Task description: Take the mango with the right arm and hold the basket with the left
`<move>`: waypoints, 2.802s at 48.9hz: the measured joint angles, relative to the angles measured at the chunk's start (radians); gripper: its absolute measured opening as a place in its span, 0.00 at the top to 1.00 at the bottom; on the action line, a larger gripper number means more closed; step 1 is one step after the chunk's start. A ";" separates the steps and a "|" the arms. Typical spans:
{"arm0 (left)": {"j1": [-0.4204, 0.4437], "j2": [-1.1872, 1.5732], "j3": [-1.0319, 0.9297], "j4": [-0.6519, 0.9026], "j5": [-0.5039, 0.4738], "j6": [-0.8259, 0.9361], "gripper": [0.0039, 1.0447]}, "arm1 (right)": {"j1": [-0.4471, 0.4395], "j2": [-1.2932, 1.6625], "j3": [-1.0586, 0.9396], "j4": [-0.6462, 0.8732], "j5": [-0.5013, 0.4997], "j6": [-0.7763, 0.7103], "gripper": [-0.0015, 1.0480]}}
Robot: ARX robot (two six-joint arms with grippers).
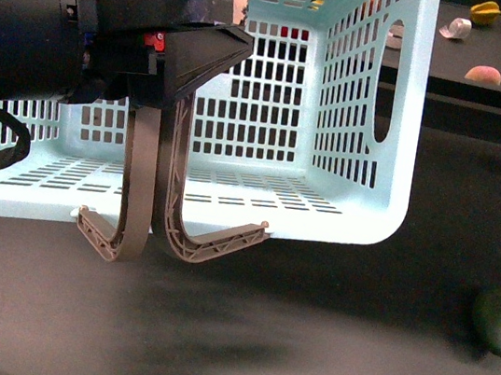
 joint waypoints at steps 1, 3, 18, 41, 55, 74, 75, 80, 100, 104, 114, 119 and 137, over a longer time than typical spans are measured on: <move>0.000 0.000 0.000 0.000 0.000 0.000 0.91 | -0.022 0.036 0.000 0.032 -0.016 0.013 0.08; 0.000 0.000 0.000 0.000 0.000 0.002 0.91 | -0.076 0.138 0.000 0.124 -0.062 0.034 0.08; 0.000 0.000 0.000 0.000 0.000 0.001 0.92 | -0.277 0.950 0.074 0.690 -0.137 0.004 0.08; 0.000 0.000 0.000 -0.001 0.000 0.001 0.92 | -0.469 1.946 0.348 1.004 -0.140 -0.098 0.08; 0.000 0.000 0.000 -0.001 0.000 0.001 0.92 | -0.495 2.237 0.546 0.978 -0.122 -0.108 0.08; 0.000 -0.001 0.000 -0.001 0.000 0.001 0.92 | -0.472 2.426 0.818 0.827 -0.103 -0.080 0.08; 0.000 -0.001 0.000 -0.001 0.000 0.001 0.92 | -0.469 2.434 0.832 0.819 -0.102 -0.077 0.08; 0.000 -0.001 0.000 -0.001 0.000 0.001 0.92 | -0.449 2.458 0.875 0.798 -0.092 -0.066 0.08; -0.001 -0.001 0.000 -0.001 0.000 0.001 0.92 | -0.415 2.544 0.933 0.755 -0.048 -0.051 0.08; -0.001 -0.001 0.000 -0.001 -0.001 0.001 0.92 | -0.418 2.554 0.941 0.748 -0.044 -0.052 0.08; -0.001 -0.001 0.000 -0.001 0.000 0.001 0.92 | -0.434 2.578 0.974 0.724 -0.033 -0.056 0.11; -0.001 -0.001 0.000 -0.001 0.000 0.001 0.92 | -0.437 2.578 0.977 0.723 -0.033 -0.056 0.22; -0.001 -0.001 0.000 -0.001 0.000 0.001 0.92 | -0.421 2.461 0.845 0.777 -0.099 -0.048 0.44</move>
